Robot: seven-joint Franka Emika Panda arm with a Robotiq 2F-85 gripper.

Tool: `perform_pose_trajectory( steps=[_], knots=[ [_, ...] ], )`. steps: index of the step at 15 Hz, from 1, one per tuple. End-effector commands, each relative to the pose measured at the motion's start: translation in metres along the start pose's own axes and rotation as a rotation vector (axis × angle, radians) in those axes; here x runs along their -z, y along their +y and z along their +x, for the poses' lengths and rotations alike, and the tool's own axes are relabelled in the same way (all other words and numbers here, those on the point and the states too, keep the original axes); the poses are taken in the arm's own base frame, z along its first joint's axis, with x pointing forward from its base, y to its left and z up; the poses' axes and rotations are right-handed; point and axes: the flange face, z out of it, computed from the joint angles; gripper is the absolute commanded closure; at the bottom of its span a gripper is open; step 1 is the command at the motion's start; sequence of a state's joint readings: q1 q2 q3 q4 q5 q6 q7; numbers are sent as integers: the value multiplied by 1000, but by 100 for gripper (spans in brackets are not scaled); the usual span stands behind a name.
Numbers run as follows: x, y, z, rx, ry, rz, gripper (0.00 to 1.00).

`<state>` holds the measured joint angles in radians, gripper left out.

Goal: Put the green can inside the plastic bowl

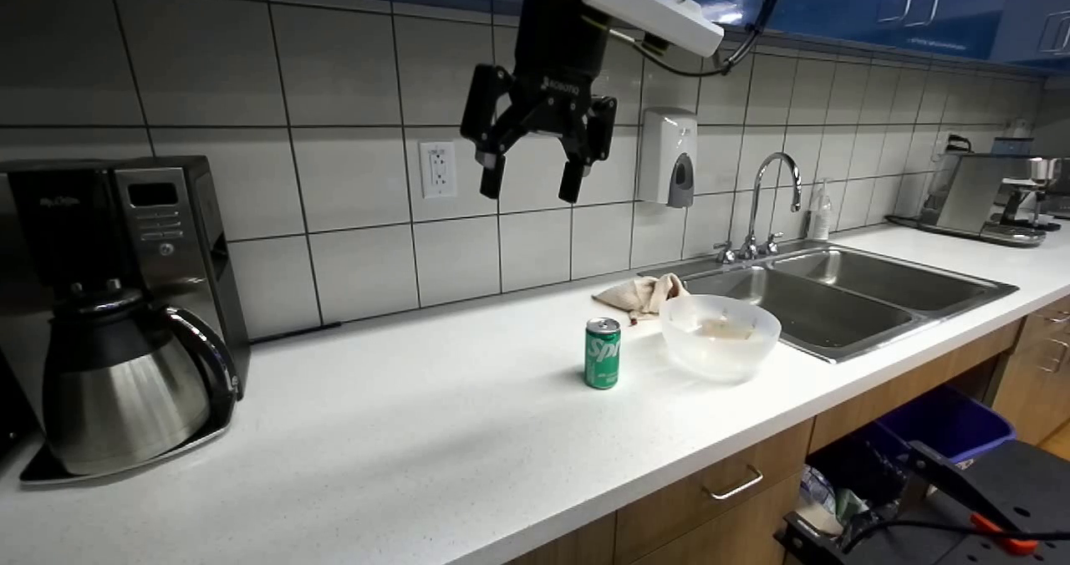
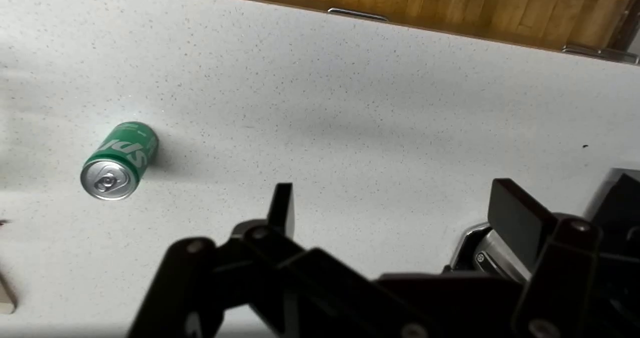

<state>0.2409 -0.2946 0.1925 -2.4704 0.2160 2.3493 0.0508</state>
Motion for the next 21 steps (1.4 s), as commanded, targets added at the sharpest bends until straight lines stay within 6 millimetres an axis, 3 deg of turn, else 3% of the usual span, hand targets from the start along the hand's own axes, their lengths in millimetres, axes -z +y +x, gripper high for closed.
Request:
perform_pose_trajectory(
  steps=[1,12,16,21],
  knots=[
    [-9,3,-9,-1,-1,19,0],
    [-54,20,-20,-58,88,-34,0],
    [-65,40,-25,-92,108,-69,0],
    [-70,86,-26,-146,101,-110,0]
  ],
)
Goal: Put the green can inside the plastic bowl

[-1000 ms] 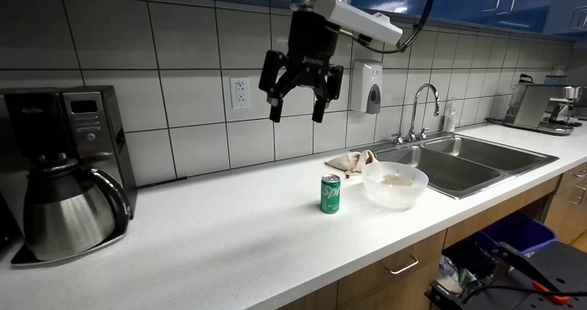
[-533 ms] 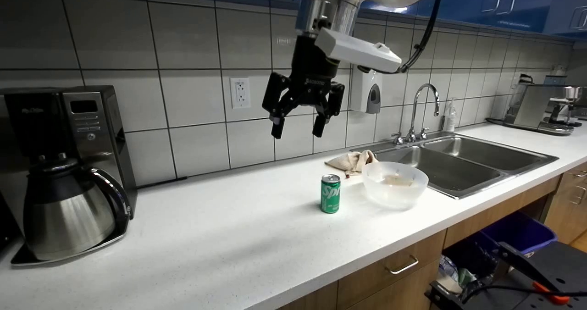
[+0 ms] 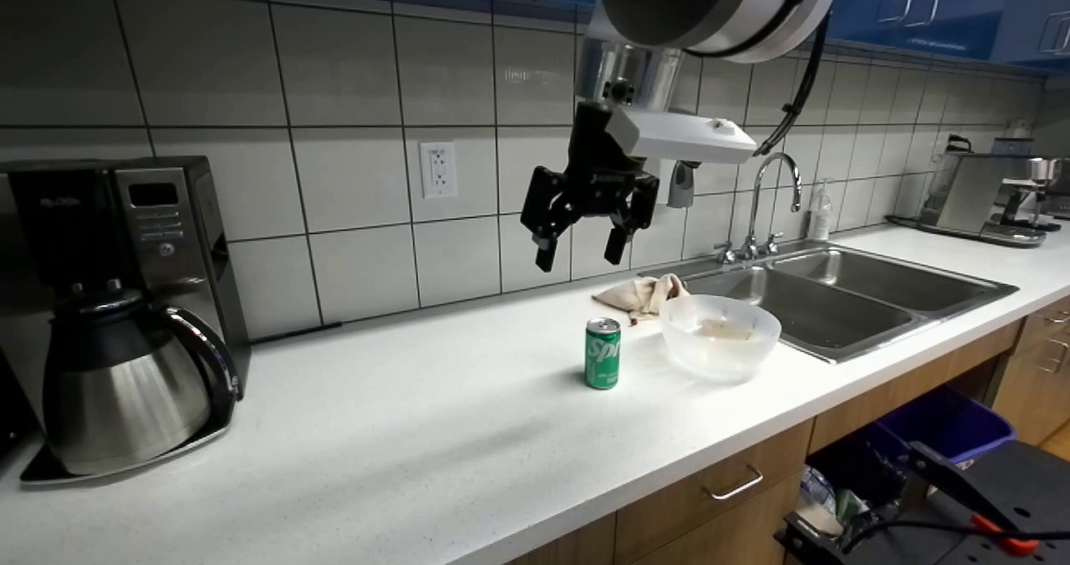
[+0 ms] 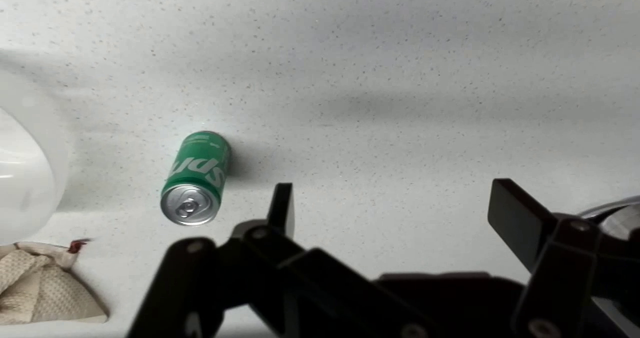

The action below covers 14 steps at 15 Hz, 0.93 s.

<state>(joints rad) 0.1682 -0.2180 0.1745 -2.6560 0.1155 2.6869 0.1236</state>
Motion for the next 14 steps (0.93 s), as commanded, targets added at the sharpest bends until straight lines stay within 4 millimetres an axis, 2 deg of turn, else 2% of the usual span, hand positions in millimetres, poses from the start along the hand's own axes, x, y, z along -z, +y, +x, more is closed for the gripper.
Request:
perform_pose_trajectory(
  steps=[1,7,14],
  knots=[
    [-4,33,3,-55,3,-32,0],
    [-17,82,22,-143,-37,-40,0],
    [-43,118,46,-219,-77,-42,0]
  ],
)
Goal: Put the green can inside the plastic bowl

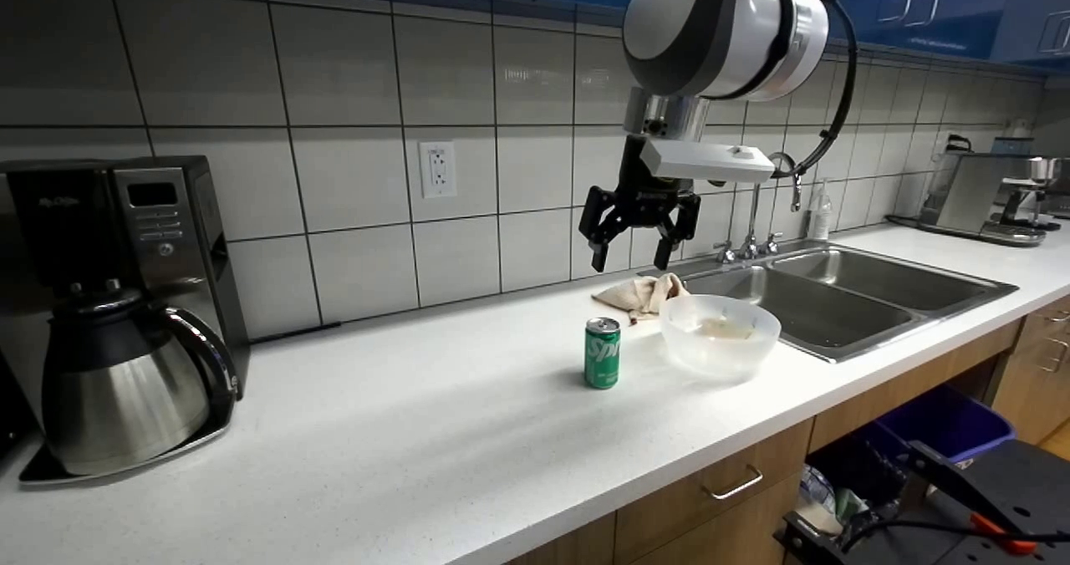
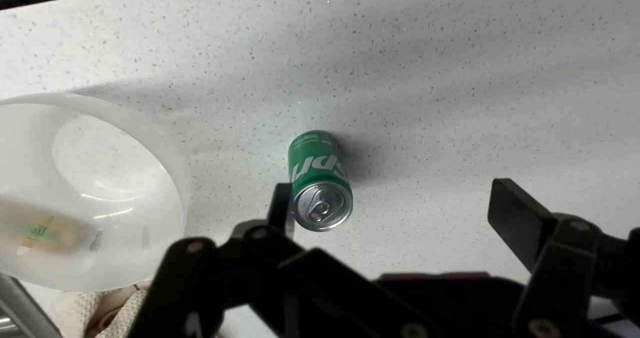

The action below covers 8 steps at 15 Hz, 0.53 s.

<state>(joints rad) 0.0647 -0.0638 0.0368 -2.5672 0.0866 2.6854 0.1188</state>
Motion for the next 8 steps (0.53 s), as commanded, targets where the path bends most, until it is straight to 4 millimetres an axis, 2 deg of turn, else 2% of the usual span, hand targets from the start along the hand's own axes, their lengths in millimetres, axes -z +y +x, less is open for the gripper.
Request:
perform_pose_trajectory(
  steps=[1,8],
  knots=[
    [-16,13,23,-15,-33,-4,0],
    [-59,27,49,-54,-92,-25,0]
  ],
)
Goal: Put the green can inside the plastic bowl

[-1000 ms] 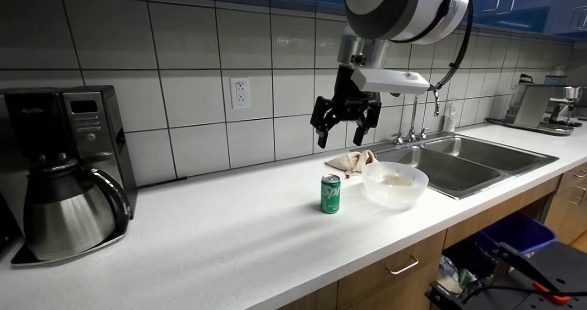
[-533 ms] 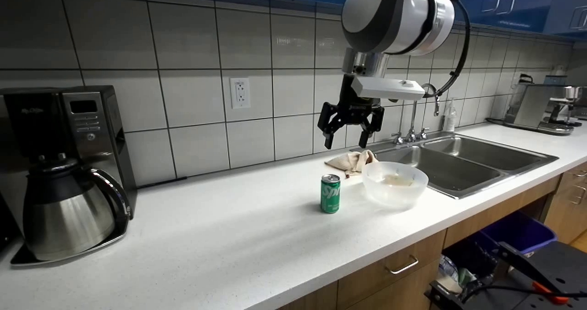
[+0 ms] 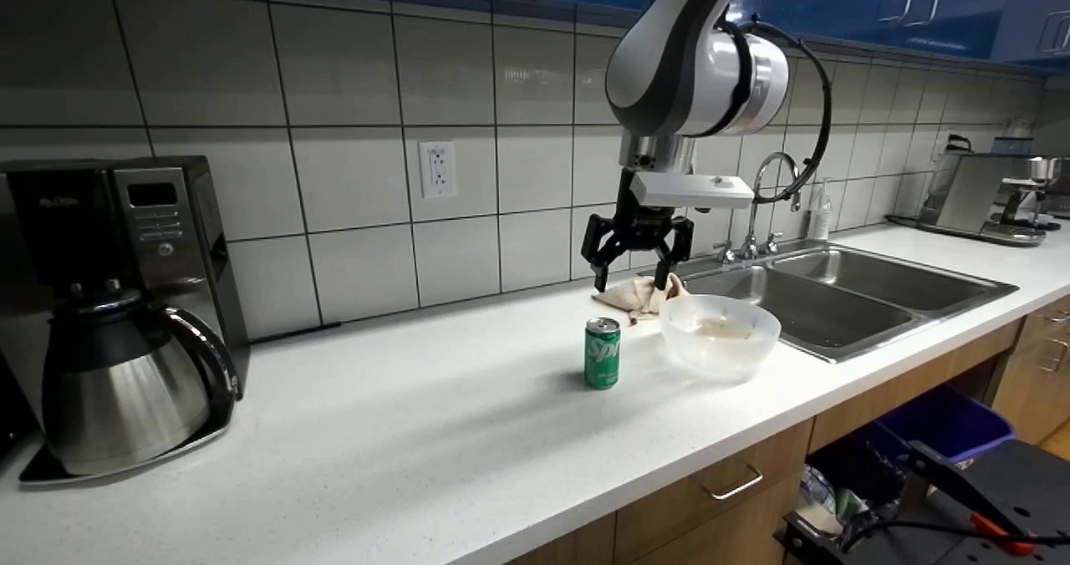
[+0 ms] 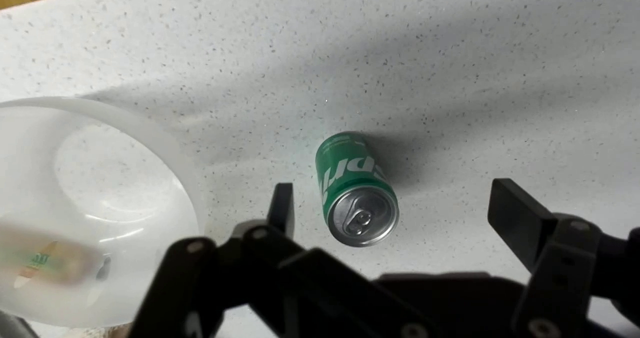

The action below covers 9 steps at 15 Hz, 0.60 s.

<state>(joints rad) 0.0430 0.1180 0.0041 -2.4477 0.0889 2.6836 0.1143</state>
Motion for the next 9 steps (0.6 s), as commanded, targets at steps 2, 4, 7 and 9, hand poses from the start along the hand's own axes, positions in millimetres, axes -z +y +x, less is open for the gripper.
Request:
perform_pose_trajectory(
  steps=[2,4,7,9],
  knots=[
    [-22,0,28,-3,-45,-12,0],
    [-30,-3,37,-3,-55,-12,0],
    [-43,-2,50,-12,-75,-17,0],
    [-52,-1,57,-18,-88,-20,0]
  ],
)
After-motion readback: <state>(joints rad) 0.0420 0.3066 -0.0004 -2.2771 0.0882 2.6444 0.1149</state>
